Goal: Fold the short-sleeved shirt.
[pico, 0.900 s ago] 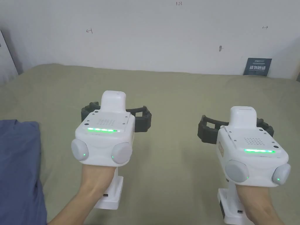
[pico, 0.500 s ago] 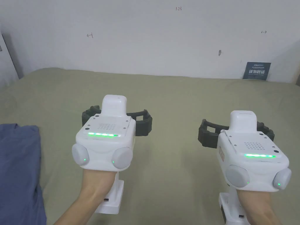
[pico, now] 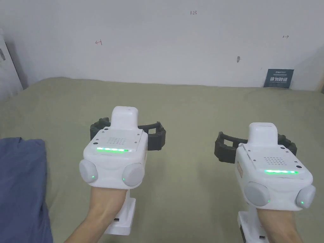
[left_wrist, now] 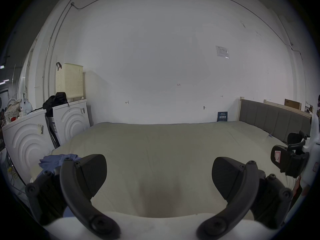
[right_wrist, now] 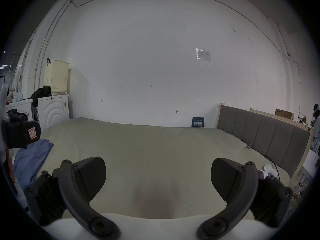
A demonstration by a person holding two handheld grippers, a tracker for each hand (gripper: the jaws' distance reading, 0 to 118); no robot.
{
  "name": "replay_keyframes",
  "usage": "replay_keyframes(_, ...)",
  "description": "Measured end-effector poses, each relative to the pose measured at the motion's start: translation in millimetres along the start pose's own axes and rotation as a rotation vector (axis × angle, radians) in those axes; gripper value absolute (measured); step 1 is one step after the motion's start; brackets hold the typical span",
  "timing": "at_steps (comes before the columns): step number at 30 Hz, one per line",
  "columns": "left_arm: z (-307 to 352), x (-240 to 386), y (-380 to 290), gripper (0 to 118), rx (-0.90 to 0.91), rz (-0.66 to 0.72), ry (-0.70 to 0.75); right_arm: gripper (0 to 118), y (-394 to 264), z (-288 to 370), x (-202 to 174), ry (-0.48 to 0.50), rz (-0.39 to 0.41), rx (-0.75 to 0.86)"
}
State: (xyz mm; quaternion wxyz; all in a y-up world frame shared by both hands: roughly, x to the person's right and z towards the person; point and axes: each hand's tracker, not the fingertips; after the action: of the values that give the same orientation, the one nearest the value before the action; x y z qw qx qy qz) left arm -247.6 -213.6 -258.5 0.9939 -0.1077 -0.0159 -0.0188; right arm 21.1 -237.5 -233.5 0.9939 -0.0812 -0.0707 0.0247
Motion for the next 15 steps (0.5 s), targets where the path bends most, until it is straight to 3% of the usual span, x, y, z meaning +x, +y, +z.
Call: replay_keyframes(15,-4.5,-1.9,-3.5,118,0.008,0.006,-0.004,118,0.6,1.3,2.0,-0.005,-0.004,0.011)
